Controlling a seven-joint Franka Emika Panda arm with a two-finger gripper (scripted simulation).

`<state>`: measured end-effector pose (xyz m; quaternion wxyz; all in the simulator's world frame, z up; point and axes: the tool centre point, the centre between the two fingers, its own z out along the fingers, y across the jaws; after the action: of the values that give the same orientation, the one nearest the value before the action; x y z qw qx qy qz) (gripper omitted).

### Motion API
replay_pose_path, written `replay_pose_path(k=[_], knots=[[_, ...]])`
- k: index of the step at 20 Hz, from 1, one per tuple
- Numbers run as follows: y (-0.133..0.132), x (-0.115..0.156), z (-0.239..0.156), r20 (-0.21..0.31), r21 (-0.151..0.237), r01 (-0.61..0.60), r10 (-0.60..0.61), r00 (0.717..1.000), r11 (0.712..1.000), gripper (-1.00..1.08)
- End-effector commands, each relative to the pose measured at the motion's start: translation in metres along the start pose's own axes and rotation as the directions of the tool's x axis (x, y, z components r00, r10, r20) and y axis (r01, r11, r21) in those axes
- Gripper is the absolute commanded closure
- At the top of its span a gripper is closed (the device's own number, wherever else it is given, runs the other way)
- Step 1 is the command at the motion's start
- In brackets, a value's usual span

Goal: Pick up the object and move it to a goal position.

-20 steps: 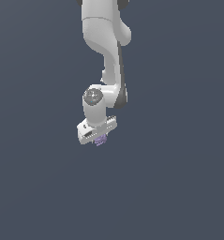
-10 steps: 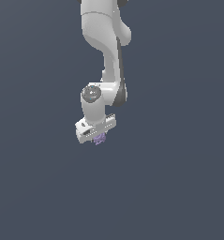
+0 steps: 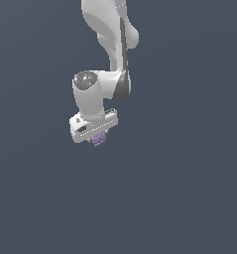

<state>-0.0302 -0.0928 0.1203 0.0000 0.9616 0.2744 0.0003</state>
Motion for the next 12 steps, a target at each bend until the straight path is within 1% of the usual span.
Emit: replay_pose_path(k=[1, 12], knots=[[0.007, -0.005, -0.025, -0.001, 0.000, 0.000, 0.000, 1.000, 1.000, 1.08], [0.042, -0.030, -0.149, -0.001, 0.001, 0.000, 0.000, 1.000, 1.000, 1.08]])
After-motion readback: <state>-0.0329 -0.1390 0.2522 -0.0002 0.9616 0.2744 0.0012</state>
